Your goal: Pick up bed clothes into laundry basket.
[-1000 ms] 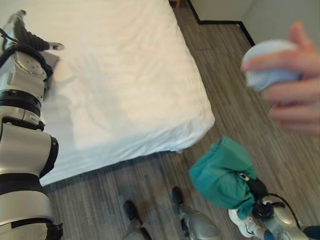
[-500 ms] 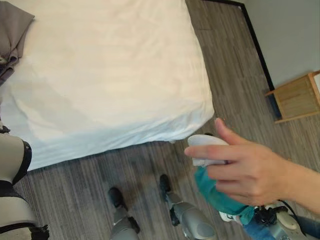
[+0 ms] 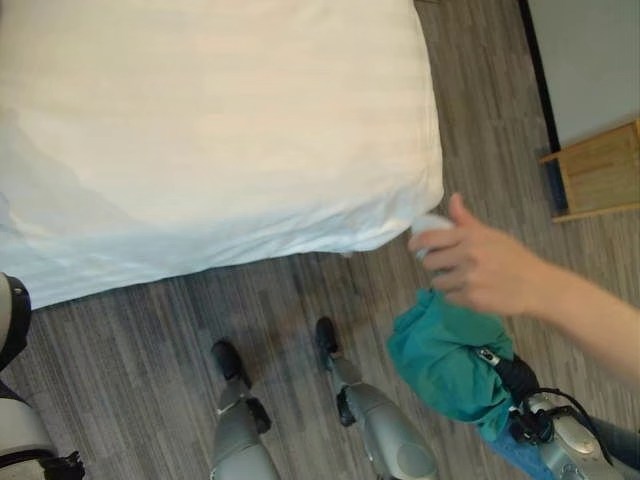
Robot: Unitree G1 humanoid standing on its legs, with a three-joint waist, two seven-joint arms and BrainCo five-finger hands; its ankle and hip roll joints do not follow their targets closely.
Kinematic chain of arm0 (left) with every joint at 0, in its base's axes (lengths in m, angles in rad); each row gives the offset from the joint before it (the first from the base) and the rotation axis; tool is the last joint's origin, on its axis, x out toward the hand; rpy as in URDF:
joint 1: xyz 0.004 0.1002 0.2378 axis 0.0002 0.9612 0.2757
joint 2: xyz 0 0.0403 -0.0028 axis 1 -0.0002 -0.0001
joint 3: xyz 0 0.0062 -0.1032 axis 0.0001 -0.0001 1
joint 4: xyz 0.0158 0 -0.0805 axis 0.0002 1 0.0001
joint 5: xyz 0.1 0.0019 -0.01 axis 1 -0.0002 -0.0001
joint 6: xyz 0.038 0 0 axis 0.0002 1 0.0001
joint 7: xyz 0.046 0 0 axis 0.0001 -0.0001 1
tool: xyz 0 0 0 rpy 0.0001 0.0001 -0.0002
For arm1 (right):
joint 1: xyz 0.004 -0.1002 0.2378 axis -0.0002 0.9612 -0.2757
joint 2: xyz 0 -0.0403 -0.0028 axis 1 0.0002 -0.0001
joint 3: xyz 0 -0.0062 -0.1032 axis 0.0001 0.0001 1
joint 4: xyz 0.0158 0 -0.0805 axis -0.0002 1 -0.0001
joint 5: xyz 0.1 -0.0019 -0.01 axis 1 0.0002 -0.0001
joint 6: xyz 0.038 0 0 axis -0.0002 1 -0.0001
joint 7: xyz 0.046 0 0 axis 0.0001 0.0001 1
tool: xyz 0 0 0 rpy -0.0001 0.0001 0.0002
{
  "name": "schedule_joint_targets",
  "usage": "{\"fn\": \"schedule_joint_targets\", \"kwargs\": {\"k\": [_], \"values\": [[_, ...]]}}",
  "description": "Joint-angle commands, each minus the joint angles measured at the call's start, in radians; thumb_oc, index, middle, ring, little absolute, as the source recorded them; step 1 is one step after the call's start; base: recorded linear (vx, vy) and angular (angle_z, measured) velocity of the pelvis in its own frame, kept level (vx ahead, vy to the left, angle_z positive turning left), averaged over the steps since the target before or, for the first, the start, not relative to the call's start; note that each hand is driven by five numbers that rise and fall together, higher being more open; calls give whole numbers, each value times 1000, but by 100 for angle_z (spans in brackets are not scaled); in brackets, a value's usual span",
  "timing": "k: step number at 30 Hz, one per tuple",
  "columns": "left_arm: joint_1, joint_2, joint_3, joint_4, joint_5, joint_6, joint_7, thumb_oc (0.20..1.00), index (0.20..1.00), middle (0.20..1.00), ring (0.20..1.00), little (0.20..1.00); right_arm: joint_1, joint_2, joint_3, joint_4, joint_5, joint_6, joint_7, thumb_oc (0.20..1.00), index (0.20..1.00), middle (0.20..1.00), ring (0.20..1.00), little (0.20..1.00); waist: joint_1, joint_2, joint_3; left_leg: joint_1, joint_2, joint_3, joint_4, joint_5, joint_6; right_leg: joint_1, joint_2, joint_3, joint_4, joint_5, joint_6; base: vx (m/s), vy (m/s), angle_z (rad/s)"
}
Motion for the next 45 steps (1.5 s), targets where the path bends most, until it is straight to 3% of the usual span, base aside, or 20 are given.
{"fn": "schedule_joint_targets", "kwargs": {"k": [1,7,12,14,15,16,17,18,19,21,24,25,29,32,36,37,39,40,42,45], "values": [[56,-86,-41,2,-43,-15,-78,200,200,200,200,200,-97,12,-30,35,-10,-32,-4,200,200,200,200,200,-1,-22,44,73,-16,-19,-95,81,-45,219,-108,-50,11,0,47,-22,-5,-20],[16,-190,-32,-76,-104,-28,-49,200,200,200,200,200,-121,3,-7,74,-14,-30,-17,200,200,200,200,200,23,-13,55,139,-14,-10,-82,74,-46,265,-118,-80,17,-41,47,-11,-23,7],[101,-329,126,-181,-283,-64,-21,200,200,200,200,200,-141,11,-23,141,-22,-29,-53,200,200,200,200,200,64,19,51,254,-26,-9,-104,82,-43,334,-136,-104,66,-141,47,13,-57,-18],[162,-373,204,-262,-346,-70,-1,200,200,200,200,200,-141,8,-57,161,-39,-34,-78,200,200,200,200,200,91,44,57,294,-46,-9,-123,118,-31,358,-149,-120,81,-169,42,-5,-63,11],[282,-407,298,-408,-429,-89,14,200,200,200,200,200,-152,17,-99,161,-69,-32,-101,200,200,200,200,200,117,75,51,335,-59,-26,-144,128,-30,396,-153,-132,77,-200,29,37,-44,31],[289,-408,303,-413,-428,-87,14,200,200,200,200,200,-149,13,-99,160,-69,-31,-101,200,200,200,200,200,116,78,50,338,-60,-27,-145,128,-30,398,-153,-132,77,-201,28,56,-85,40],[476,-414,411,-641,-493,-131,-11,200,200,200,200,200,-159,19,-165,135,-94,-40,-125,200,200,200,200,200,154,117,35,373,-69,-43,-163,141,-33,439,-153,-150,76,-237,15,30,-69,31],[579,-446,464,-735,-563,-152,-4,200,200,200,200,200,-158,29,-185,121,-106,-38,-137,200,200,200,200,200,171,136,24,396,-72,-52,-172,145,-32,463,-153,-157,76,-253,7,22,-70,18],[585,-446,469,-740,-562,-150,-4,200,200,200,200,200,-156,27,-184,120,-106,-37,-137,200,200,200,200,200,170,139,22,395,-71,-52,-174,148,-32,461,-151,-157,75,-250,6,12,-49,19],[823,-461,585,-963,-642,-218,-31,200,200,200,200,200,-177,29,-247,65,-129,-48,-162,200,200,200,200,200,209,164,-9,439,-73,-60,-186,151,-38,512,-150,-165,74,-273,-5,6,-85,28],[1128,-504,724,-1175,-747,-253,-102,200,200,200,200,200,-192,20,-297,-11,-159,-42,-177,200,200,200,200,200,237,196,-67,501,-70,-68,-199,161,-43,583,-141,-173,59,-297,-19,13,-84,3],[1259,-521,792,-1292,-723,-252,-117,200,200,200,200,200,-205,24,-321,-62,-147,-49,-166,200,200,200,200,200,267,210,-99,520,-68,-83,-206,168,-44,619,-135,-179,49,-306,-29,-64,-131,18],[1467,-576,900,-1440,-780,-252,-169,200,200,200,200,200,-199,36,-324,-122,-132,-44,-153,200,200,200,200,200,299,229,-135,536,-68,-111,-203,182,-52,667,-123,-195,41,-329,-46,-58,-90,38],[1672,-691,961,-1524,-803,-230,-229,200,200,200,200,200,-159,73,-332,-211,-118,-33,-116,200,200,200,200,200,336,245,-158,553,-73,-137,-202,197,-55,720,-110,-224,31,-351,-64,-62,-65,34],[1756,-750,966,-1558,-818,-206,-251,200,200,200,200,200,-133,91,-334,-232,-111,-30,-103,200,200,200,200,200,343,254,-167,555,-78,-158,-210,212,-58,738,-101,-244,30,-361,-75,-77,-34,28],[1795,-831,935,-1567,-861,-190,-264,200,200,200,200,200,-114,115,-322,-272,-93,-25,-91,200,200,200,200,200,355,262,-173,552,-85,-180,-225,232,-63,753,-89,-270,34,-373,-85,-102,-18,28],[1796,-850,911,-1568,-868,-186,-271,200,200,200,200,200,-118,122,-307,-291,-89,-24,-87,200,200,200,200,200,357,264,-176,552,-89,-190,-228,236,-63,759,-85,-282,37,-378,-88,-106,-28,29],[1750,-826,956,-1498,-670,-256,-186,200,200,200,200,200,-172,96,-335,-103,13,-33,-94,200,200,200,200,200,254,247,-134,697,-114,-20,-263,74,-18,579,-82,-215,59,-295,-71,-77,-42,27],[1699,-822,932,-1519,-669,-264,-186,200,200,200,200,200,-160,109,-350,-123,26,-37,-91,200,200,200,200,200,228,246,-132,705,-109,-25,-253,74,-22,583,-79,-210,72,-308,-80,-27,-50,3],[1650,-799,934,-1520,-657,-274,-172,200,200,200,200,200,-175,101,-320,-125,25,-36,-74,200,200,200,200,200,228,226,-102,649,-86,-70,-78,66,-47,584,-76,-168,71,-304,-101,-58,-47,-34]]}}
